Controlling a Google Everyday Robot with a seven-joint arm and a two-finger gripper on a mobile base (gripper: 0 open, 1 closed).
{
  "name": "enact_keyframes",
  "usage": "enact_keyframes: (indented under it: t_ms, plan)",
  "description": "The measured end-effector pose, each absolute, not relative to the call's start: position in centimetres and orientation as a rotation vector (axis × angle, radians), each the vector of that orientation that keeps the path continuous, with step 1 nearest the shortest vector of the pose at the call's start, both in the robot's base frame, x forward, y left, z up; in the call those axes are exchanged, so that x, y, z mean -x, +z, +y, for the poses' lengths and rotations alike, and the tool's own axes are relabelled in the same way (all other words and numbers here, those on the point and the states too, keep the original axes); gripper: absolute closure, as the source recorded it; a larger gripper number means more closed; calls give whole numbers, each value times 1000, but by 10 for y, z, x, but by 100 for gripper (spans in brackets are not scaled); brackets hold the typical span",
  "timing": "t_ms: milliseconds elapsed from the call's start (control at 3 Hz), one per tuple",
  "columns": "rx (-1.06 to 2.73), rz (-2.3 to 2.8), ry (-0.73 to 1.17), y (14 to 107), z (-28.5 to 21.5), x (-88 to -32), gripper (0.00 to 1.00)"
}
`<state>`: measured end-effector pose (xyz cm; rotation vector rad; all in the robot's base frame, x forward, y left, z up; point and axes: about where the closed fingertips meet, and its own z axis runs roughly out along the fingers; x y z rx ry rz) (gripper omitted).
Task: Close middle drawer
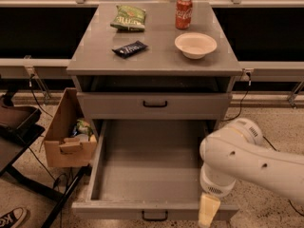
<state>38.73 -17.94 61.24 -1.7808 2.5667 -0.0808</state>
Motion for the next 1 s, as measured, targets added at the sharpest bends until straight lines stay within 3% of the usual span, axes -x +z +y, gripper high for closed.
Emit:
enact_keyframes:
  t_ms: [667, 1000]
  plan:
    - [1866, 2642, -5, 492, -169, -353, 0]
    - [1883, 2677, 20, 443, -178, -341, 15]
